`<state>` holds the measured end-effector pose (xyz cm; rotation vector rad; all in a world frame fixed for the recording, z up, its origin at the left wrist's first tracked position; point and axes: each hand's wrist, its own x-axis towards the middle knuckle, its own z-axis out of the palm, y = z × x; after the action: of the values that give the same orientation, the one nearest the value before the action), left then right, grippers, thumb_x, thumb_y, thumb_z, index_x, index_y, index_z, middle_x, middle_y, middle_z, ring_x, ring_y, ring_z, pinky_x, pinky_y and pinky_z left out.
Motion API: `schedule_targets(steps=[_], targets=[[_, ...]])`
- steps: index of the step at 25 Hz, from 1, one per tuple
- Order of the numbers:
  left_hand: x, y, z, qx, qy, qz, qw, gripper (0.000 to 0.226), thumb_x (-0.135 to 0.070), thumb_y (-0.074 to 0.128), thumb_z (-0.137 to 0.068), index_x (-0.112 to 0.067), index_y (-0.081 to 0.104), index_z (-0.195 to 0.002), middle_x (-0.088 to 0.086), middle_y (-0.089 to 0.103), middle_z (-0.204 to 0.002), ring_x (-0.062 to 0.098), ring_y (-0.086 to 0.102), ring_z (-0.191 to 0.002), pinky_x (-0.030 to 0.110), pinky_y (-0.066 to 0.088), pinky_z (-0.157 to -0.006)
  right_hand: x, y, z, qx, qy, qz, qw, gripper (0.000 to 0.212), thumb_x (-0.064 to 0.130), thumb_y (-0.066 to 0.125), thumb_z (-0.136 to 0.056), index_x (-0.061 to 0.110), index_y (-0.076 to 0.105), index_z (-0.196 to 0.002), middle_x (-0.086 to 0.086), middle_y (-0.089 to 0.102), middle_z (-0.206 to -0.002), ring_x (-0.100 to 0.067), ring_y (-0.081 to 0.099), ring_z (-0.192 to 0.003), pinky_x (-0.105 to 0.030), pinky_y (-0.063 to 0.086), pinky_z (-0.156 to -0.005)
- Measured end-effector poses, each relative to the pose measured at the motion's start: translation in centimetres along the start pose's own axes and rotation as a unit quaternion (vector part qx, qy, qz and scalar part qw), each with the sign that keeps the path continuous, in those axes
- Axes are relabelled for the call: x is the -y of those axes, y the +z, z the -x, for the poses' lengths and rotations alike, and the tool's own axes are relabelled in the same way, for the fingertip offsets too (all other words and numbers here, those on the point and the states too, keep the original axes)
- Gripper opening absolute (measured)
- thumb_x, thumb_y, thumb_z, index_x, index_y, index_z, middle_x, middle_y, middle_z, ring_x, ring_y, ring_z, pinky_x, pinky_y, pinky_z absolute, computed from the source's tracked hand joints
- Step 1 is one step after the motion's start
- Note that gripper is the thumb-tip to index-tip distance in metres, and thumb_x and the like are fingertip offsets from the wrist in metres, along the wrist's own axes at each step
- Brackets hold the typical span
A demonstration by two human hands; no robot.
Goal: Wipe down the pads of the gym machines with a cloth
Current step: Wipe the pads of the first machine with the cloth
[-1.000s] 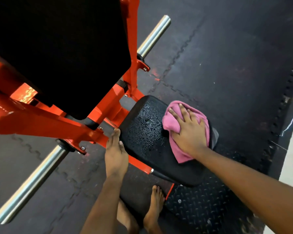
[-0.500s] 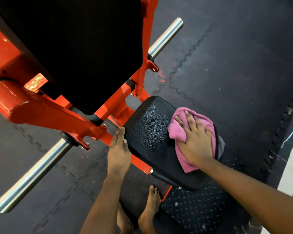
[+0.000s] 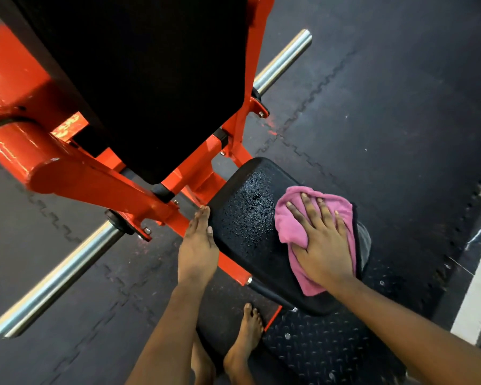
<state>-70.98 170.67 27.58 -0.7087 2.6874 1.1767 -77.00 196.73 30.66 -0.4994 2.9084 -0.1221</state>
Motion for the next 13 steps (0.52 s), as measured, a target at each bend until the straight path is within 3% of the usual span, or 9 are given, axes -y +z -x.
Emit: schedule_targets(steps=[3, 7, 10, 13], targets=[[-0.5, 0.2, 0.2, -0.007, -0.017, -0.004, 1.000, 0.048, -0.015, 0.037, -0.106, -0.017, 0.035, -0.154, 0.002, 0.033, -0.161, 0.022, 0.028, -0.149, 0.032, 0.021, -0.121, 2.2, 0.2, -5.6, 0.001, 0.015, -0.006, 1.000, 0.072, 0.056, 0.036, -0.090, 0.041, 0.022, -0.159, 0.002, 0.012, -0.170, -0.033, 0.018, -0.154, -0.057, 0.021, -0.120], [-0.9, 0.1, 0.3, -0.009, -0.013, -0.015, 1.000, 0.049, -0.010, 0.038, -0.104, -0.015, 0.036, -0.153, 0.003, 0.033, -0.160, 0.023, 0.028, -0.149, 0.032, 0.022, -0.120, 4.2, 0.1, -12.2, 0.020, 0.004, -0.047, 0.999, 0.070, 0.059, 0.030, -0.095, 0.039, 0.017, -0.160, 0.001, 0.012, -0.170, -0.033, 0.021, -0.153, -0.057, 0.020, -0.121], [-0.9, -0.4, 0.2, -0.002, -0.016, -0.015, 1.000, 0.051, -0.008, 0.039, -0.103, -0.017, 0.036, -0.154, 0.000, 0.032, -0.161, 0.019, 0.027, -0.149, 0.028, 0.020, -0.119, 2.5, -0.1, -8.3, 0.006, -0.059, -0.027, 0.998, 0.071, 0.055, 0.032, -0.096, 0.039, 0.012, -0.161, 0.003, 0.005, -0.171, -0.025, 0.007, -0.157, -0.053, 0.013, -0.125], [-0.9, -0.6, 0.1, 0.005, -0.010, -0.008, 1.000, 0.051, -0.007, 0.040, -0.103, -0.015, 0.037, -0.153, 0.000, 0.032, -0.161, 0.018, 0.028, -0.149, 0.027, 0.020, -0.119, 0.3, -0.1, -1.1, 0.010, -0.046, -0.015, 0.999, 0.073, 0.056, 0.033, -0.094, 0.042, 0.008, -0.161, 0.009, 0.001, -0.171, -0.019, 0.000, -0.158, -0.051, 0.007, -0.126]])
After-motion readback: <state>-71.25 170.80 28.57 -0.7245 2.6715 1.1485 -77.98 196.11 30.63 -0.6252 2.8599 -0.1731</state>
